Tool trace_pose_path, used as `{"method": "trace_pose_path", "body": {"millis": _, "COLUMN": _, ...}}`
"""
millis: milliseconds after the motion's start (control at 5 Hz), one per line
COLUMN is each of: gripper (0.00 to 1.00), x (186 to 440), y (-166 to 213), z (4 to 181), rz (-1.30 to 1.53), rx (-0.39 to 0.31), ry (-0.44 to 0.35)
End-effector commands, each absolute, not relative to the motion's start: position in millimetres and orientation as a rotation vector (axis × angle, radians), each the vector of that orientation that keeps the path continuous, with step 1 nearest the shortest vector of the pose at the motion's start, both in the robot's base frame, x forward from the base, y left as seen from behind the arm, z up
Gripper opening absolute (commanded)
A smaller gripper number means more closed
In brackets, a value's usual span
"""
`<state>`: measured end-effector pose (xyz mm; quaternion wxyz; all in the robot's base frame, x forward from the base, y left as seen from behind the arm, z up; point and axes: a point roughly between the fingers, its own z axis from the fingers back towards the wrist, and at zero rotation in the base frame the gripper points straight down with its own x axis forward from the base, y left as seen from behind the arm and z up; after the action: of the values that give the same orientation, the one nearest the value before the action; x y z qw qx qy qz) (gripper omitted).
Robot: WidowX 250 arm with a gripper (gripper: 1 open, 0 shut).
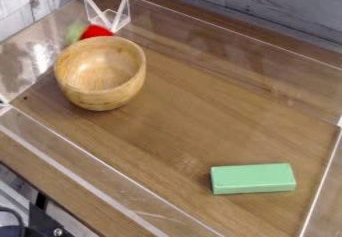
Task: Move the red object to the left side of the table
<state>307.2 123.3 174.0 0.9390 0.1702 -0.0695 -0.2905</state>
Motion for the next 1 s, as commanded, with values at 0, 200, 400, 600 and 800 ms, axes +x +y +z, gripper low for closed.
{"method": "trace_pose_path", "body": {"millis": 0, "gripper": 1.00, "x": 300.3, "y": 90.0, "z": 192.7, "rz": -0.685, "rx": 0.358, "ry": -0.210}}
{"method": "trace_pose_path", "body": {"millis": 200, "gripper": 1.00, "x": 290.3, "y": 67.4, "z": 191.1, "rz": -0.780, "rx": 0.327, "ry": -0.217}}
{"method": "trace_pose_path", "body": {"millis": 400, "gripper": 0.00, "x": 280.4, "y": 44.7, "z": 184.1, "rz": -0.880, "rx": 0.299, "ry": -0.232}}
{"method": "trace_pose_path", "body": {"millis": 600, "gripper": 1.00, "x": 273.2, "y": 25.4, "z": 181.0, "rz": -0.934, "rx": 0.279, "ry": -0.243}}
{"method": "trace_pose_path", "body": {"millis": 800, "gripper": 1.00, "x": 262.2, "y": 8.1, "z": 183.7, "rz": -0.984, "rx": 0.255, "ry": -0.252}}
